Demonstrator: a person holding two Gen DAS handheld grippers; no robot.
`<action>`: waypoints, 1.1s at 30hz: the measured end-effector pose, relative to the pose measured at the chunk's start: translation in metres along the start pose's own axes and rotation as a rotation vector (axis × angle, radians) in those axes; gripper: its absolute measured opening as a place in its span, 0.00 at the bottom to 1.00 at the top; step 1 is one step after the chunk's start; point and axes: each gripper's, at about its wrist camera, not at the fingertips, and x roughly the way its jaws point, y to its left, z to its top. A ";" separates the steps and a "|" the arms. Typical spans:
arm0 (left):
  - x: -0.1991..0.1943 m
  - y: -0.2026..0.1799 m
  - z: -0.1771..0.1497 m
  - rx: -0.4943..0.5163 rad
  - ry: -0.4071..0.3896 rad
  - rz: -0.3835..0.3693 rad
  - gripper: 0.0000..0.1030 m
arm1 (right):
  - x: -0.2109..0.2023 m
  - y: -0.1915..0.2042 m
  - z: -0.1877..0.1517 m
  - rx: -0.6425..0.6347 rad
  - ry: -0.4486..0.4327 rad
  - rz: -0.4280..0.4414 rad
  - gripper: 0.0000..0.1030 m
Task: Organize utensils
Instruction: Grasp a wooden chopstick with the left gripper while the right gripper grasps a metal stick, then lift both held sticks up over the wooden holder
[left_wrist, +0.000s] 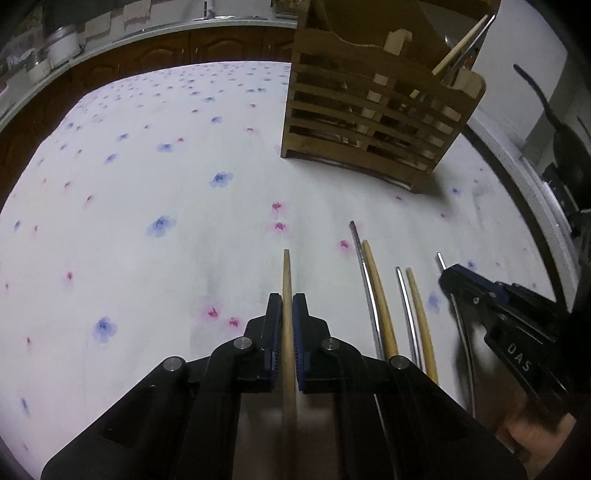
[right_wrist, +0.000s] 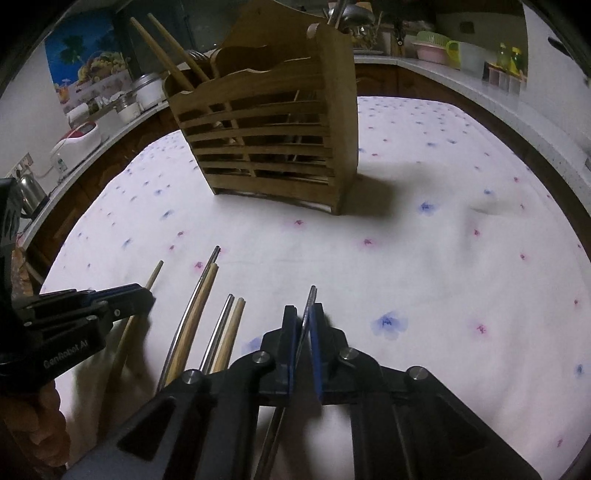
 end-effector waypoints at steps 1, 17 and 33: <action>-0.005 0.002 -0.002 -0.006 -0.009 -0.005 0.05 | -0.003 -0.001 -0.001 0.010 -0.002 0.019 0.05; -0.158 0.022 -0.014 -0.081 -0.298 -0.178 0.05 | -0.154 0.011 0.008 -0.006 -0.316 0.171 0.04; -0.204 0.012 0.002 -0.047 -0.408 -0.193 0.05 | -0.202 0.006 0.023 -0.006 -0.440 0.192 0.04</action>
